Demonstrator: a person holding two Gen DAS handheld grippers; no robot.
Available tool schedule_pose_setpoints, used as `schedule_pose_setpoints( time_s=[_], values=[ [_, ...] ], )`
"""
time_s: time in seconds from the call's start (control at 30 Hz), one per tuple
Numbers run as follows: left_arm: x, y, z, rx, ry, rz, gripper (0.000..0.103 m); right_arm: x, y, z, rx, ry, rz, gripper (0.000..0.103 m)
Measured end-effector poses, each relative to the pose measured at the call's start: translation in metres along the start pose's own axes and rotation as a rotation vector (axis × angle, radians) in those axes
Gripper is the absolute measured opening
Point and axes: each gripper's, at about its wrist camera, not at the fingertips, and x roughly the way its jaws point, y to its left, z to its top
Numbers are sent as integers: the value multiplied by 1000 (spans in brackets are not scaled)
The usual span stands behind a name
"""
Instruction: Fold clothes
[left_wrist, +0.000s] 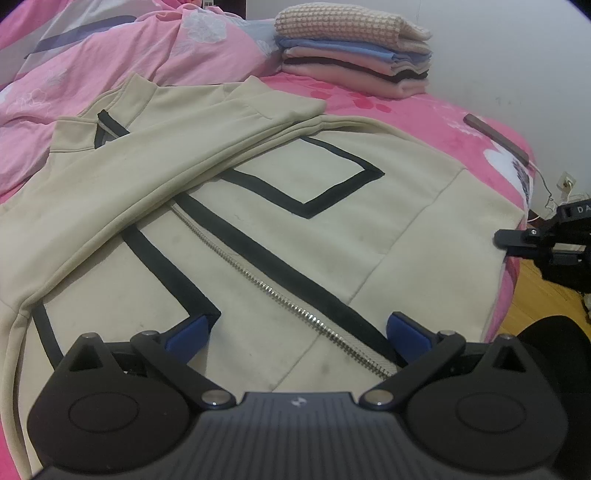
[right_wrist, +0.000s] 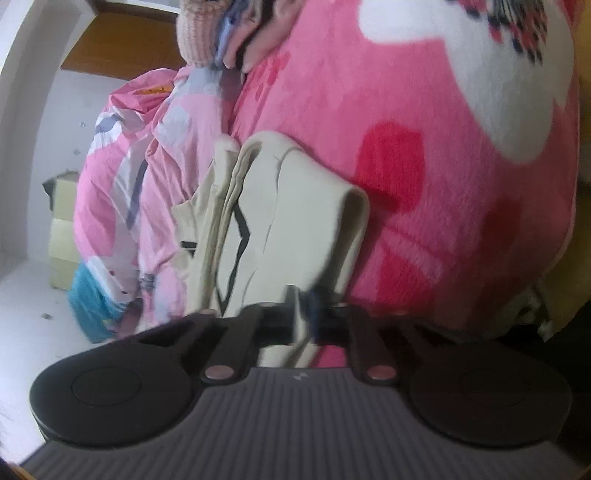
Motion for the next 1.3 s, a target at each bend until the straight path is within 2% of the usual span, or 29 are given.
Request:
schedule_pose_setpoints(
  time_s=[0.1,0.3,0.53,0.7,0.8,0.87,0.9,0.97,1.03,1.1,1.17,1.3],
  values=[
    [0,-1,1,0,4,0,103,-3,8,-3,-94,-30,-45,0],
    [0,0,0,-2,6,-5,103,5,8,-3,-159,-23,-108,0],
    [0,1,-1,-4,5,-13,103,-23,33,-4,-262,-40,-145,3],
    [0,0,-2,-4,2,-16,103,-27,58,0,-368,-87,-85,3],
    [-1,2,-4,-8,0,-21,103,-8,52,7,-396,-91,-73,3],
    [-1,3,-5,-9,-4,-26,103,-5,37,15,-391,-116,-136,2],
    [-2,3,-5,-10,-6,-29,103,-7,23,21,-350,-124,-177,0],
    [-2,4,-6,-11,-9,-35,103,-21,-3,26,-216,-139,-115,0],
    [-2,5,-7,-11,-9,-35,103,-38,-12,28,-159,-170,-117,2],
    [-1,4,-6,-8,-9,-34,103,-50,-6,29,-168,-203,-116,3],
    [-1,4,-6,-6,-10,-34,103,-54,6,32,-165,-218,-49,4],
    [-1,4,-6,-9,-7,-32,103,-25,38,40,-268,-194,10,4]
  ],
)
